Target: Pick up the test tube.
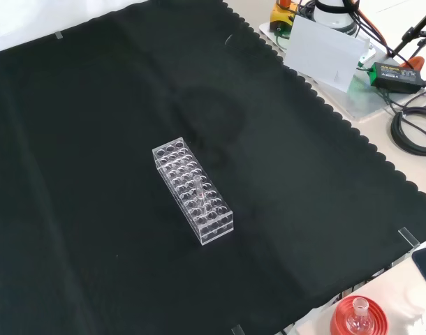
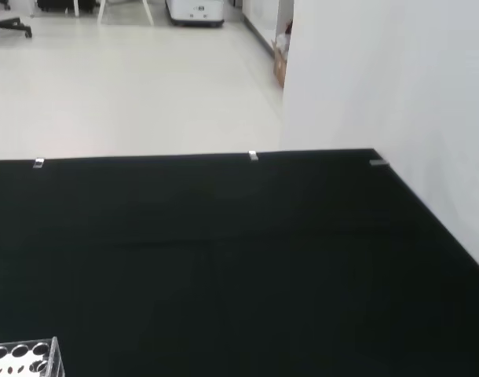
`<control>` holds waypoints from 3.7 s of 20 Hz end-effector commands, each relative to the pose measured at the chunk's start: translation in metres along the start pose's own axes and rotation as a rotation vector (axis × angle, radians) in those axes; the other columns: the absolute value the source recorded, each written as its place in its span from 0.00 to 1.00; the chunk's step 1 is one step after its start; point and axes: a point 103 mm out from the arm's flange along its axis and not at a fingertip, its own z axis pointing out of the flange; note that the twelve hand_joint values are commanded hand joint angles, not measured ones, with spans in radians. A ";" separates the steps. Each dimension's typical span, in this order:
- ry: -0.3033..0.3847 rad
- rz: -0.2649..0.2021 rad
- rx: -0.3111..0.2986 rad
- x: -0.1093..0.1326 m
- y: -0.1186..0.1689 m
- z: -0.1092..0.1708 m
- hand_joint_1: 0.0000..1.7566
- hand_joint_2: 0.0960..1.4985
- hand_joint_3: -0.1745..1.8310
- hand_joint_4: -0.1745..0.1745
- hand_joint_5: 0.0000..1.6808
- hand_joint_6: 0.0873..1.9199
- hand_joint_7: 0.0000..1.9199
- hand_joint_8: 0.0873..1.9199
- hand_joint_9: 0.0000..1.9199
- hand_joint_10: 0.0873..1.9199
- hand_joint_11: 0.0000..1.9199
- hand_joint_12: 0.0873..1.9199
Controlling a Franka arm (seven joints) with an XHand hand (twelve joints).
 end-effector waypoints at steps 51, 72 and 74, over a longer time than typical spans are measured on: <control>0.343 -0.278 0.476 0.215 0.139 0.195 0.44 0.66 0.00 0.72 0.11 0.00 0.08 0.31 0.10 0.23 0.00 0.69; 0.427 -0.341 0.594 0.296 0.127 0.303 0.49 0.66 0.00 0.63 0.17 0.00 0.15 0.34 0.08 0.45 0.00 0.76; 0.423 -0.345 0.602 0.302 0.128 0.313 0.50 0.66 0.00 0.63 0.18 0.00 0.16 0.34 0.09 0.45 0.00 0.76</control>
